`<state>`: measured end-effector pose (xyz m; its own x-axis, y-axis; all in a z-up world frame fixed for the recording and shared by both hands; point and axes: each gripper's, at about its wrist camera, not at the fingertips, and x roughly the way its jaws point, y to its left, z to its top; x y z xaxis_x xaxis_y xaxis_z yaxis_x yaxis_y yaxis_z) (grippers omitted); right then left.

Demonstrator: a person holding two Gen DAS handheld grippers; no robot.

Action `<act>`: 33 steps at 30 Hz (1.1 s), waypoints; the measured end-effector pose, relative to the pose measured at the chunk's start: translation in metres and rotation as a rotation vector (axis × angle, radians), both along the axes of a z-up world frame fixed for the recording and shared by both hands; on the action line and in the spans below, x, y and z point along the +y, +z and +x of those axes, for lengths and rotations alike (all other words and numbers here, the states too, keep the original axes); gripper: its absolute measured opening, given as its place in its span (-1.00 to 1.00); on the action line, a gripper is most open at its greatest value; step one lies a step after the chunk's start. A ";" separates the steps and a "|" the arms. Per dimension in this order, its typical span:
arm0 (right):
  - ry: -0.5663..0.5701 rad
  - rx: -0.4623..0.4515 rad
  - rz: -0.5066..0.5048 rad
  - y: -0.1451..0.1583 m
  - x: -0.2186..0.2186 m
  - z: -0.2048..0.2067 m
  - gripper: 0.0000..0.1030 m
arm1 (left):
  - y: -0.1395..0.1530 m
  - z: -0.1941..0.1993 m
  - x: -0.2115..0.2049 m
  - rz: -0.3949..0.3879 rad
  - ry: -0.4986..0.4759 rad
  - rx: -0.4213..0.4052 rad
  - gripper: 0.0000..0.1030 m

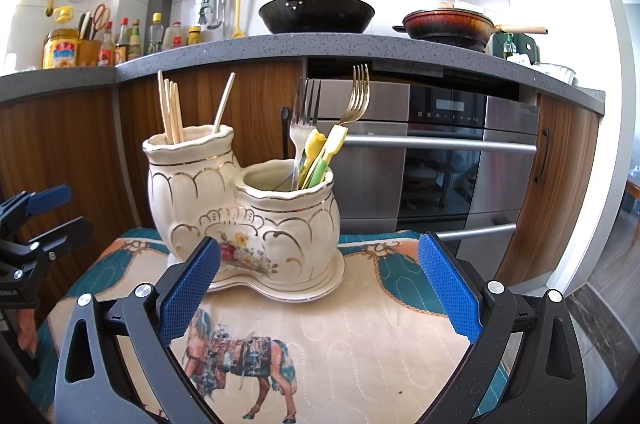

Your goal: Organize utensils

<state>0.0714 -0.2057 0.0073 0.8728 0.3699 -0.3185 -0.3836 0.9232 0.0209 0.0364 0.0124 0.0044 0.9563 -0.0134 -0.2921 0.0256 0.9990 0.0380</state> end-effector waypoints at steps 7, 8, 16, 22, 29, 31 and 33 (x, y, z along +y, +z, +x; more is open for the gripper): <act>0.000 0.001 0.000 0.000 0.000 0.000 0.90 | 0.000 0.000 -0.001 0.007 -0.001 0.000 0.89; 0.000 0.001 0.000 0.000 0.000 0.000 0.90 | 0.000 0.000 -0.001 0.007 -0.001 0.001 0.89; 0.000 0.001 0.000 0.000 0.000 0.000 0.90 | 0.000 0.000 -0.001 0.006 -0.001 0.000 0.89; 0.001 0.002 -0.001 0.000 0.000 0.000 0.91 | 0.000 0.000 -0.001 0.007 -0.001 0.000 0.89; 0.001 0.002 -0.001 0.000 0.000 0.000 0.91 | 0.000 0.001 0.000 0.006 -0.001 0.000 0.89; 0.000 0.002 -0.001 0.001 0.000 0.000 0.91 | 0.000 0.001 -0.001 0.006 -0.001 0.003 0.89; 0.000 0.002 -0.001 0.001 0.000 0.000 0.91 | 0.000 0.002 -0.001 0.007 -0.002 0.008 0.89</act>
